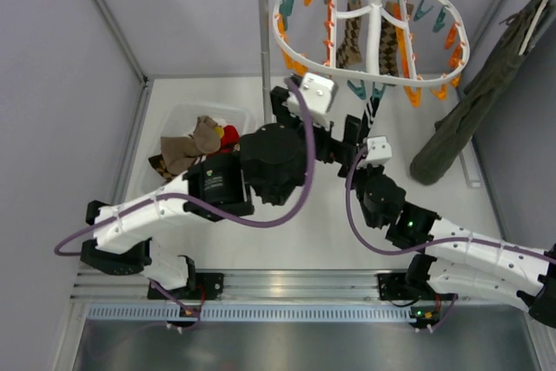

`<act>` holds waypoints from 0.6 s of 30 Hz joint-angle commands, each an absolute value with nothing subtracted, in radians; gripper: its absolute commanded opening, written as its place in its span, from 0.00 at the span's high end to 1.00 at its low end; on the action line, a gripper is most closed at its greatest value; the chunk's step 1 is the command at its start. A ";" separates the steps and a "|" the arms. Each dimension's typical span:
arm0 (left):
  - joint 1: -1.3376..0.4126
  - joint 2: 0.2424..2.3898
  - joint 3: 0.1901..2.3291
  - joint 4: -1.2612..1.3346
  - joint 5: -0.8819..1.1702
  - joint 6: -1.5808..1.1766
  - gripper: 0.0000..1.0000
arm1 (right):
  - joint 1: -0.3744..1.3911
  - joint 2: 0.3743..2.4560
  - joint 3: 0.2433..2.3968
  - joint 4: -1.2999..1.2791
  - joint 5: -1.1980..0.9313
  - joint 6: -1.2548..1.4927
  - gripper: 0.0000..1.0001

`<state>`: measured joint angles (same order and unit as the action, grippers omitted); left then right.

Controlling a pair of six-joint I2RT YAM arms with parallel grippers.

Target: Remove the socks clipped to the hanger

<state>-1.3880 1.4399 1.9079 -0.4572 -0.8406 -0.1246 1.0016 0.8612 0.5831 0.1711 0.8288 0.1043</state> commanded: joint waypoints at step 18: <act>-1.240 1.721 2.128 -0.472 -0.732 -0.144 0.07 | 1.158 0.887 0.649 0.221 0.948 0.133 1.00</act>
<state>-1.2747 1.6997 2.0949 -0.4877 -0.7738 -0.1036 1.1370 0.9031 0.6109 0.1856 0.9665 0.1101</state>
